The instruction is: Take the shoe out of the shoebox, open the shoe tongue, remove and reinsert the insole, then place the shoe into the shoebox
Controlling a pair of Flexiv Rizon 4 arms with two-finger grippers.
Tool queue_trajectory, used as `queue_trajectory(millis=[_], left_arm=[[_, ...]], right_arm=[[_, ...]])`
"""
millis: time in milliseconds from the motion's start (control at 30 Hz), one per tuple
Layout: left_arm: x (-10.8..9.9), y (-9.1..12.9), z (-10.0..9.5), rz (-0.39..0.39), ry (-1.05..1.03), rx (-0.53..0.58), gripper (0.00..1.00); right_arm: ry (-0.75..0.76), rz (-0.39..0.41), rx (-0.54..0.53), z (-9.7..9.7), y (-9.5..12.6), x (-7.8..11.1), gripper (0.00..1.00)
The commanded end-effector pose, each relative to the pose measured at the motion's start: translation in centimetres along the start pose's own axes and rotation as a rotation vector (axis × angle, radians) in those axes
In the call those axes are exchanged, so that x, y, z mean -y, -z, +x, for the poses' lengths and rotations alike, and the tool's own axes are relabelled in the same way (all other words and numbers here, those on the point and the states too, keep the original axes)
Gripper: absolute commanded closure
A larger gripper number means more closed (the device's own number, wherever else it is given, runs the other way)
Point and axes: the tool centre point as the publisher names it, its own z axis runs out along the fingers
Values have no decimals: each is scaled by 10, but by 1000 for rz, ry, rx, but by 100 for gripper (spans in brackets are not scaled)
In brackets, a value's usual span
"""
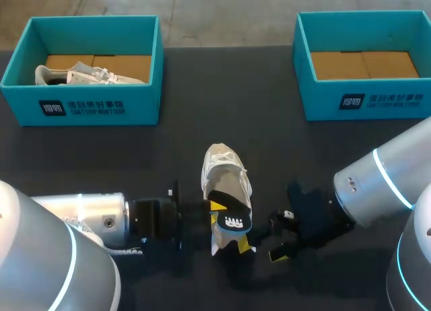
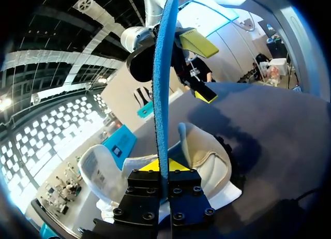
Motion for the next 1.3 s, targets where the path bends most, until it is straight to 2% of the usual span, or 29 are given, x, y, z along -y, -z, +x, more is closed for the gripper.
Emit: queue_trajectory(millis=[33, 400, 1167, 1300], left_arm=[[-1, 0, 0, 2, 1, -6, 100], [-2, -1, 0, 26, 12, -23, 100], [-2, -1, -2, 28, 15, -42, 100], [0, 0, -1, 30, 13, -48, 86]], right_arm=[[-1, -4, 4, 1, -1, 2, 0], [-1, -4, 4, 1, -1, 2, 0], [-1, -4, 4, 1, -1, 2, 0], [-1, -4, 4, 1, -1, 2, 0]])
